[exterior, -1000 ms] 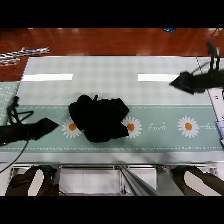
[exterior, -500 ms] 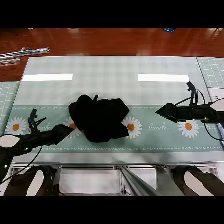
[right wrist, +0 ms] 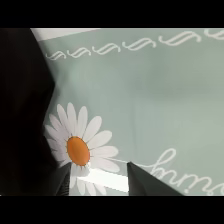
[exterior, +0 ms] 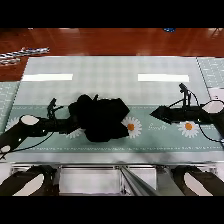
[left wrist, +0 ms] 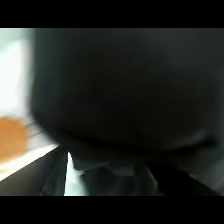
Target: Fold the shirts.
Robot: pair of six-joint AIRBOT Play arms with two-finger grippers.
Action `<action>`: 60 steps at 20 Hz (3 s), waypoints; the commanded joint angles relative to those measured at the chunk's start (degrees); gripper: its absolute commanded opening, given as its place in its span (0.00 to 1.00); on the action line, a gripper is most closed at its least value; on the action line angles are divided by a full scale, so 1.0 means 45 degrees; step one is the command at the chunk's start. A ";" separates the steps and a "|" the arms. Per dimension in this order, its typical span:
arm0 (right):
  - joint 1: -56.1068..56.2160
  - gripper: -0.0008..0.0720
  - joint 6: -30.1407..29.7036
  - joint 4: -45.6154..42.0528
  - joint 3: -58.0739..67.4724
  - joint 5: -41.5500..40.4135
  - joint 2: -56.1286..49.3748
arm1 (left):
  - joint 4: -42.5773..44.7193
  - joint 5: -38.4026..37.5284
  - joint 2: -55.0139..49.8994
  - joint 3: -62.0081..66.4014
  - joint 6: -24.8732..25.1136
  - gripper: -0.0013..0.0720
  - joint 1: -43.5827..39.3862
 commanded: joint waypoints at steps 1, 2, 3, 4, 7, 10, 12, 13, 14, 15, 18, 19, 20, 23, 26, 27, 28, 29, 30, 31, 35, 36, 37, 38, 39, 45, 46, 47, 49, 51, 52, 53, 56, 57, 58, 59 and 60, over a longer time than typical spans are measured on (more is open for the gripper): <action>0.0049 0.57 0.0053 0.0000 -0.0015 -0.0010 -0.0117 | 0.0141 -0.0015 -0.1695 0.1200 0.0078 0.66 -0.0583; 0.0049 0.57 0.0049 0.0063 -0.0015 -0.0019 -0.0282 | 0.0146 -0.0204 -0.1836 0.1477 0.0078 0.32 -0.0554; 0.0107 0.57 0.0034 0.0287 -0.0015 -0.0024 -0.0534 | 0.0155 -0.0248 -0.1855 0.1734 0.0151 0.05 -0.0539; 0.0330 0.57 -0.0097 0.0544 -0.0015 -0.0121 -0.0899 | 0.0155 -0.0355 -0.1855 0.1957 0.0233 0.04 -0.0539; 0.1744 0.57 -0.0578 0.1622 0.0078 -0.0923 -0.2293 | 0.0155 -0.0758 -0.1855 0.2419 0.0321 0.04 -0.0539; 0.2773 0.57 -0.0617 0.2200 0.0860 -0.1520 -0.3832 | 0.0155 -0.0869 -0.1855 0.2458 0.0316 0.04 -0.0544; 0.3162 0.57 -0.0622 0.2535 0.1622 -0.1715 -0.4741 | 0.0155 -0.0913 -0.1855 0.2458 0.0321 0.04 -0.0544; 0.3327 0.57 -0.0627 0.2701 0.2045 -0.1729 -0.5183 | 0.0155 -0.0908 -0.1855 0.2458 0.0316 0.04 -0.0544; 0.3468 0.57 -0.0622 0.2798 0.2438 -0.1729 -0.5591 | 0.0155 -0.0908 -0.1855 0.2458 0.0316 0.04 -0.0544; 0.3580 0.57 -0.0612 0.2856 0.2837 -0.1724 -0.5969 | 0.0155 -0.0913 -0.1855 0.2458 0.0321 0.04 -0.0544; 0.4119 0.57 -0.0525 0.2866 0.4090 -0.1579 -0.7062 | 0.0155 -0.0913 -0.1855 0.2458 0.0316 0.04 -0.0544; 0.4323 0.57 -0.0525 0.2856 0.4503 -0.1520 -0.7383 | 0.0155 -0.0913 -0.1855 0.2458 0.0316 0.04 -0.0544; 0.4478 0.47 -0.0534 0.2846 0.4867 -0.1496 -0.7626 | 0.0155 -0.0942 -0.1855 0.2458 0.0321 0.04 -0.0544; 0.4488 0.05 -0.1355 0.2725 0.5877 -0.1098 -0.7694 | 0.0151 -0.1535 -0.1753 0.2846 0.0330 0.04 -0.0151; 0.3997 0.05 -0.1190 0.1525 0.7519 0.0228 -0.7174 | 0.0151 -0.2652 -0.1015 0.4396 0.0369 0.04 0.0869; 0.3740 0.05 -0.0787 0.0758 0.8325 0.0588 -0.6785 | 0.0146 -0.2924 -0.0646 0.5158 0.0359 0.04 0.1273; 0.3424 0.05 -0.0369 0.0015 0.9233 0.0831 -0.6300 | 0.0146 -0.3118 -0.0194 0.6115 0.0325 0.04 0.1715; 0.3089 0.05 -0.0097 -0.0515 1.0195 0.1107 -0.5829 | 0.0146 -0.3172 0.0238 0.7106 0.0170 0.04 0.2113; 0.2735 0.05 0.0087 -0.0908 1.1278 0.1423 -0.5367 | 0.0146 -0.3162 0.0656 0.8272 -0.0049 0.04 0.2511; 0.2380 0.05 0.0194 -0.1263 1.2536 0.1797 -0.4896 | 0.0146 -0.3162 0.0996 0.9515 -0.0340 0.04 0.2861; 0.1768 0.05 0.0617 -0.3128 1.7544 0.3434 -0.3453 | 0.0155 -0.3492 0.1511 1.4649 -0.0699 0.04 0.3332; 0.1768 0.05 0.0646 -0.3643 1.8515 0.3954 -0.3050 | 0.0155 -0.3798 0.1506 1.5926 -0.0699 0.04 0.3327; 0.1768 0.05 0.0646 -0.4085 1.8938 0.4201 -0.2526 | 0.0165 -0.4167 0.1515 1.7029 -0.0699 0.04 0.3332; 0.1768 0.05 0.0651 -0.4595 1.8948 0.4269 -0.1841 | 0.0306 -0.4595 0.1540 1.7889 -0.0699 0.04 0.3332; 0.1768 0.05 0.0777 -0.5353 1.8948 0.4537 -0.1132 | 0.0680 -0.5168 0.1608 1.8627 -0.0845 0.04 0.3332; 0.1792 0.05 0.1316 -0.6144 1.8603 0.7495 0.1355 | 0.1263 -0.8937 0.2390 1.8918 -0.1554 0.04 0.2987; 0.1797 0.05 0.1316 -0.5722 1.7952 0.7980 0.1647 | 0.1258 -0.9389 0.2438 1.8530 -0.1564 0.04 0.2676; 0.1797 0.05 0.1316 -0.5357 1.7131 0.8276 0.1894 | 0.1263 -0.9636 0.2531 1.7830 -0.1559 0.04 0.2142; 0.1797 0.05 0.1316 -0.4794 1.4858 0.8378 0.2409 | 0.1273 -0.9632 0.2754 1.5902 -0.1530 0.04 0.0889; 0.1797 0.05 0.1409 -0.4609 1.2104 0.8315 0.2929 | 0.1467 -0.9578 0.2793 1.3532 -0.1486 0.04 -0.0578; 0.1797 0.05 0.1423 -0.4454 1.0593 0.8131 0.3152 | 0.1904 -0.9301 0.2769 1.2337 -0.1302 0.04 -0.1297; 0.1797 0.05 0.1389 -0.4226 0.9243 0.7975 0.3245 | 0.2681 -0.8709 0.2705 1.1021 -0.1273 0.04 -0.1996; 0.1797 0.05 0.1078 -0.4036 0.5634 0.6212 0.3007 | 0.4420 -0.5872 0.1855 0.7752 -0.1787 0.04 -0.2793; 0.1797 0.05 0.1059 -0.4109 0.4794 0.5323 0.2676 | 0.4405 -0.4901 0.1326 0.7121 -0.1865 0.04 -0.2710; 0.1792 0.05 0.1059 -0.4289 0.4303 0.4551 0.2171 | 0.4401 -0.4027 0.0665 0.6785 -0.1899 0.04 -0.2637; 0.1792 0.05 0.1069 -0.4609 0.4133 0.3803 0.1506 | 0.4357 -0.3279 -0.0175 0.6785 -0.1894 0.04 -0.2535; 0.1792 0.05 0.1122 -0.4886 0.4182 0.2987 0.0651 | 0.4153 -0.2676 -0.0952 0.6946 -0.1894 0.04 -0.2463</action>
